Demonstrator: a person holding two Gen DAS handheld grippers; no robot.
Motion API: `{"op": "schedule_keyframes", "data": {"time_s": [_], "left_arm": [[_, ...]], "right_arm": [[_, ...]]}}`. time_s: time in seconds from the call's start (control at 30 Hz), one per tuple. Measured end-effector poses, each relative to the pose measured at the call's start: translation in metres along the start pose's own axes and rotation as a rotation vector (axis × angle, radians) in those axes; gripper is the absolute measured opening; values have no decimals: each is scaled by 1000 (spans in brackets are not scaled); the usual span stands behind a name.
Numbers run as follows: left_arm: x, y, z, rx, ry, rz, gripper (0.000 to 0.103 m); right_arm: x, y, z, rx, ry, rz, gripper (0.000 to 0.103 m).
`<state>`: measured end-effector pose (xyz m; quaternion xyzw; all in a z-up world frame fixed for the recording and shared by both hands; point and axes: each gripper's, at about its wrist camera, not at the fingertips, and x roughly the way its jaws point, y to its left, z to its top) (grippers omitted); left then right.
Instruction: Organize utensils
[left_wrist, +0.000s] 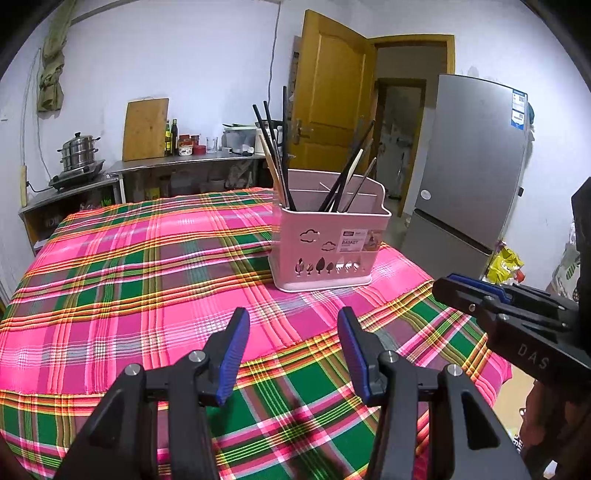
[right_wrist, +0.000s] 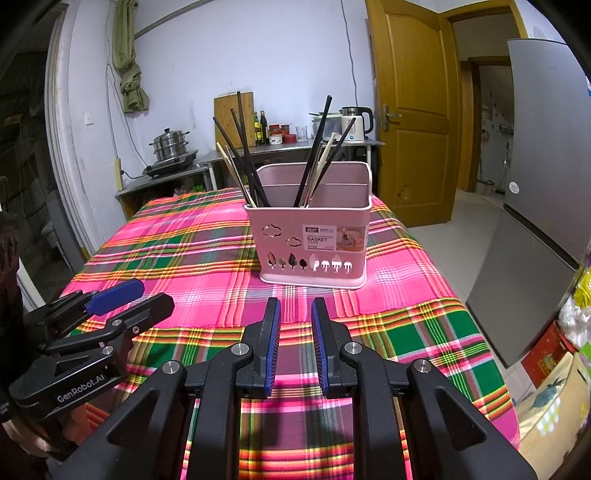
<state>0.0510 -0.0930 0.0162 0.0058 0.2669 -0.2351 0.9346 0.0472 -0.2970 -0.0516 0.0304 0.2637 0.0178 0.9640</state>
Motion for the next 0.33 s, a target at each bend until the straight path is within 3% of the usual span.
{"op": "schedule_keyframes", "data": {"time_s": [0.33], "left_arm": [[0,1,0,-3,1,-2,51]], "right_arm": [[0,0,0,-2,2,-1,17]]}}
